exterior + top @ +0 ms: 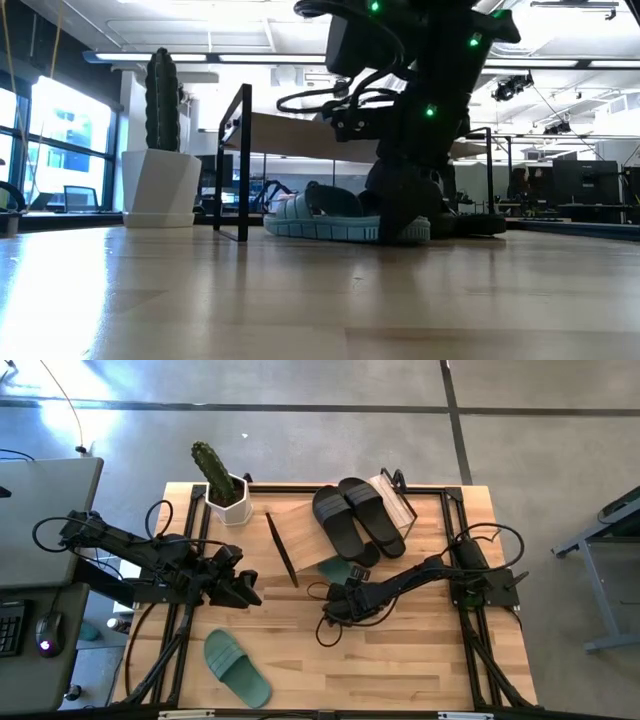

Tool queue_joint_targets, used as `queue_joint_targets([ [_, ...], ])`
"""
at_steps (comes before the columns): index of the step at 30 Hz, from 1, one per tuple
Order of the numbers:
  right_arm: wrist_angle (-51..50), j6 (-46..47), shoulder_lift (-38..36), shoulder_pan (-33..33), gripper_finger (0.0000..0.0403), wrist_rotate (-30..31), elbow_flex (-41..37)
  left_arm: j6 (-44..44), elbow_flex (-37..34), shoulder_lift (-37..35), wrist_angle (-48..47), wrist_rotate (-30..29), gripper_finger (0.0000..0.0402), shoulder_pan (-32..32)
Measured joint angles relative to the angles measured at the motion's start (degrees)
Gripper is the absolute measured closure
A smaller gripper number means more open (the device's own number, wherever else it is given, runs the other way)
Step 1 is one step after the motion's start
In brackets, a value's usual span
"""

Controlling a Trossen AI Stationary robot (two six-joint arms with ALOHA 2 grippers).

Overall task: Pick and place slides into the shelf
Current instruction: Put the green slipper under the shelf

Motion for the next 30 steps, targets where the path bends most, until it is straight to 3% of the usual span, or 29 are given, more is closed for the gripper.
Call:
queue_joint_targets([
  [11, -1.05, -0.07, -1.34, 0.86, 0.0267, 1.16, -0.04, 0.02, -0.02, 0.00, -0.20, 0.40, 0.0218, 0.00],
  [18, -0.41, 0.28, -1.37, -0.09, 0.0267, -4.19, -0.04, 0.02, -0.02, 0.00, -0.44, 0.40, 0.0218, 0.00],
  [30, -0.98, 1.58, -2.41, -0.78, 0.0267, -6.61, -0.02, 1.45, -0.02, 0.00, -1.87, 0.43, 0.0218, 0.00],
])
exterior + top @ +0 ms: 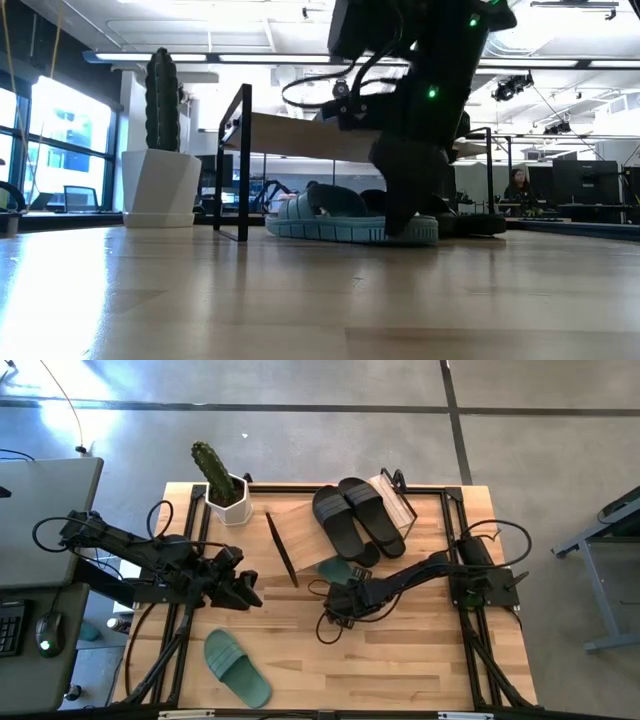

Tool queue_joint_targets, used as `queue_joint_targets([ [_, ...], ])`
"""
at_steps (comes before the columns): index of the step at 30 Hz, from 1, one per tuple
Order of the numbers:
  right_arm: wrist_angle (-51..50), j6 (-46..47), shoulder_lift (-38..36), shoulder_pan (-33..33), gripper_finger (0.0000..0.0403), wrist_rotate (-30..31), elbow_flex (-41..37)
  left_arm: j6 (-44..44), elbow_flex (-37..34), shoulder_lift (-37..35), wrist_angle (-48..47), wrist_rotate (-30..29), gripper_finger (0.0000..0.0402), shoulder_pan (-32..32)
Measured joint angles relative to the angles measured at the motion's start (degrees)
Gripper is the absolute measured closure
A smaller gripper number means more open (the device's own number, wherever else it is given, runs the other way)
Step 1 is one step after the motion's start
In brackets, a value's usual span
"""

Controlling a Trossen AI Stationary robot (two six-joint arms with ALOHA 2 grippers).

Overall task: Pick and place slides into the shelf
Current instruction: Put the green slipper under the shelf

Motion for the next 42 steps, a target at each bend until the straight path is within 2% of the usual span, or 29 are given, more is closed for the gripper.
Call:
queue_joint_targets([
  [11, -1.50, -0.33, -4.22, 3.15, 0.0267, 0.50, -0.02, -0.07, 0.00, -0.02, 0.12, 0.55, 0.0218, -0.02],
  [18, -7.89, 1.92, -7.74, 5.78, 0.0270, -5.79, -0.02, -0.02, 0.00, 0.00, 0.13, 0.69, 0.0218, 0.00],
  [22, -15.61, 6.36, -10.36, 9.80, 0.0297, -5.74, -0.04, 0.00, 0.00, -0.01, 0.12, 1.06, 0.0218, -0.01],
  [26, -15.86, 10.68, -13.47, 14.53, 0.0352, -3.69, -0.04, 0.04, 0.00, 0.00, 0.15, 1.05, 0.0218, 0.00],
  [29, -9.23, 15.03, -16.33, 17.57, 0.0393, -2.90, -3.50, 0.08, 0.00, -0.02, 0.14, 1.05, 0.0218, -0.02],
  [32, 6.85, 22.35, -21.05, 19.39, 0.0396, -2.07, -13.45, 0.11, 0.00, 0.00, 0.21, 1.28, 0.0218, -0.01],
  [36, 26.58, 29.21, -24.55, 19.18, 0.0402, 3.21, -25.71, 0.11, 0.00, 0.00, 0.21, 1.96, 0.0218, -0.02],
  [42, 30.83, 35.78, -23.58, 15.85, 0.0403, 11.85, -31.58, 0.11, 0.00, 0.00, 0.18, 2.06, 0.0218, 0.00],
])
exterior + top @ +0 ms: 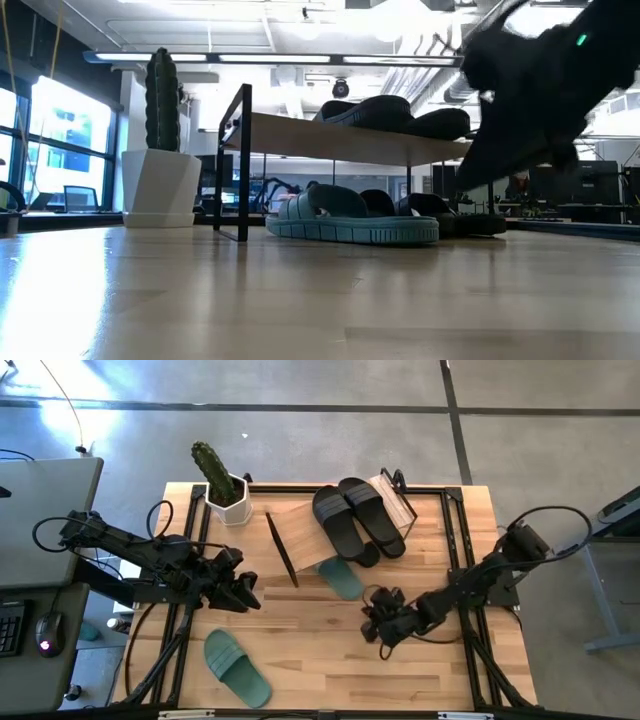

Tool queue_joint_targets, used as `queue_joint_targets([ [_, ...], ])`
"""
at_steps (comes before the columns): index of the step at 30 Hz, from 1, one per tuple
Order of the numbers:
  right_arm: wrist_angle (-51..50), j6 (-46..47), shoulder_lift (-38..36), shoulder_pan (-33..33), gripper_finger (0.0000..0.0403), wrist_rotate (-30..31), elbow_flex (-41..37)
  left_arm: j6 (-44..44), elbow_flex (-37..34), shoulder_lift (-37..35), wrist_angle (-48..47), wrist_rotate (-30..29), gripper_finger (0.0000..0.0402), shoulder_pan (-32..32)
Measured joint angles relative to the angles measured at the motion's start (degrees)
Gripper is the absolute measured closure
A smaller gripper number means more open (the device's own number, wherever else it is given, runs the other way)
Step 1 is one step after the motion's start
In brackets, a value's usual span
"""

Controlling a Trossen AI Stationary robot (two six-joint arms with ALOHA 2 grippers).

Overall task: Pick and place slides into the shelf
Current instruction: Put the green slipper under the shelf

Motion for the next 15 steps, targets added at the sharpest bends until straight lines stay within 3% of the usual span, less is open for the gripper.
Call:
queue_joint_targets([
  [8, 6.21, -3.49, 4.41, -6.21, 0.0403, -4.68, -2.64, 0.18, 0.00, -0.02, -0.02, 0.08, 0.0218, -0.02],
  [15, 9.40, -6.15, 6.13, -10.23, 0.0403, -5.21, -2.62, 0.24, 0.00, 0.00, -0.14, 0.06, 0.0218, -0.01],
])
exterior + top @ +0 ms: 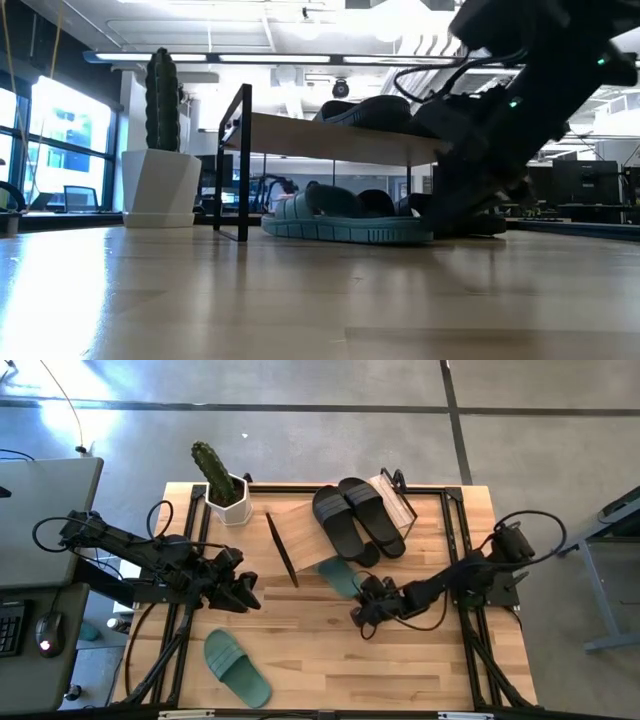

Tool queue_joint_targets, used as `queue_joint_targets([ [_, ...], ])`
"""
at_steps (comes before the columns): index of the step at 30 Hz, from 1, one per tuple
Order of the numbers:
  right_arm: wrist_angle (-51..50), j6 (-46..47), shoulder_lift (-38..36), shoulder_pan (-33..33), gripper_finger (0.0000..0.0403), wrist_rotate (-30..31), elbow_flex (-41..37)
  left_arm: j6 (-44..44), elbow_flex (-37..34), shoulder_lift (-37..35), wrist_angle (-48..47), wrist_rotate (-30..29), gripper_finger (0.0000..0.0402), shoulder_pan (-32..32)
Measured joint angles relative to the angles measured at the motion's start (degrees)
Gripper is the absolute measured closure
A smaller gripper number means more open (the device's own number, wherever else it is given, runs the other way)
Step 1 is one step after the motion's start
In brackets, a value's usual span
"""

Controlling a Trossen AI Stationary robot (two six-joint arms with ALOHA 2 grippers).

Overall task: Pick and place slides into the shelf
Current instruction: Put the green slipper under the shelf

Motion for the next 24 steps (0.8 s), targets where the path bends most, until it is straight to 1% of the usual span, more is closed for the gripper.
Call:
queue_joint_targets([
  [7, 2.43, -5.00, 0.13, -3.76, 0.0403, -1.40, 0.00, 0.00, 0.00, -0.01, -0.56, -0.01, 0.0218, 0.02],
  [18, 2.56, -4.91, 0.13, -9.00, 0.0403, -0.97, 0.00, 0.39, 0.00, -0.02, -1.89, -0.20, 0.0218, 0.02],
  [24, 2.58, -4.45, 0.13, -9.76, 0.0403, -1.08, 0.00, 0.42, 0.00, -0.01, -2.68, -0.22, 0.0218, 0.02],
])
